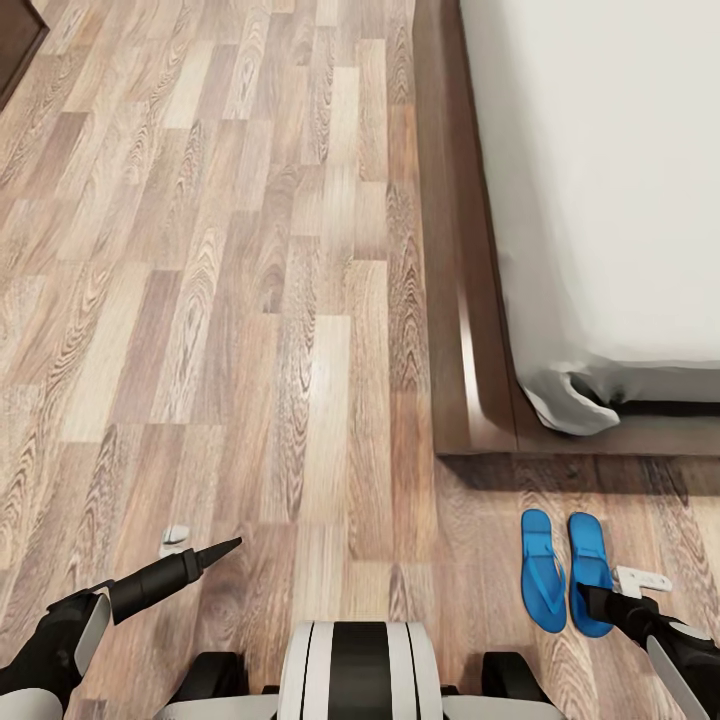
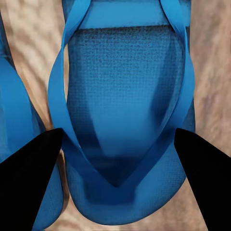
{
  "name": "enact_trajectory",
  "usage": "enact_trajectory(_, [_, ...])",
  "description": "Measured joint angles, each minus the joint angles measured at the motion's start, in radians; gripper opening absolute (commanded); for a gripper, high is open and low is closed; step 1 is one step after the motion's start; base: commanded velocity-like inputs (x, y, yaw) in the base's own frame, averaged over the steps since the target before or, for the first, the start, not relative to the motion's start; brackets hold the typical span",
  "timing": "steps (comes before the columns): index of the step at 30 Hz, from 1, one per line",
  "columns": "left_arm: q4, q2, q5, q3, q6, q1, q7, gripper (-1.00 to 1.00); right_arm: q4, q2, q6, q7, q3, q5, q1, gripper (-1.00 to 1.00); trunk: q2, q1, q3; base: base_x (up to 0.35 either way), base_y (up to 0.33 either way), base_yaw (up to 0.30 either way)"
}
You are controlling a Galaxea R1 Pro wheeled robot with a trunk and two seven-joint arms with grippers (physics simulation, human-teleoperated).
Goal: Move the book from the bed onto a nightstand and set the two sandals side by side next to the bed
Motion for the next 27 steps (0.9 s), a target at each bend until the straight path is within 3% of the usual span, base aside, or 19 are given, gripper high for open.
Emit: enact_trajectory(27, [0.0,0.0,0.0,0.0,0.0,0.0,0.0,1.0,0.0,0.0,0.0,-0.002,-0.001,0.002,0.0,-1.0,0.0,0.0,-0.004,0.0,0.0,0.0])
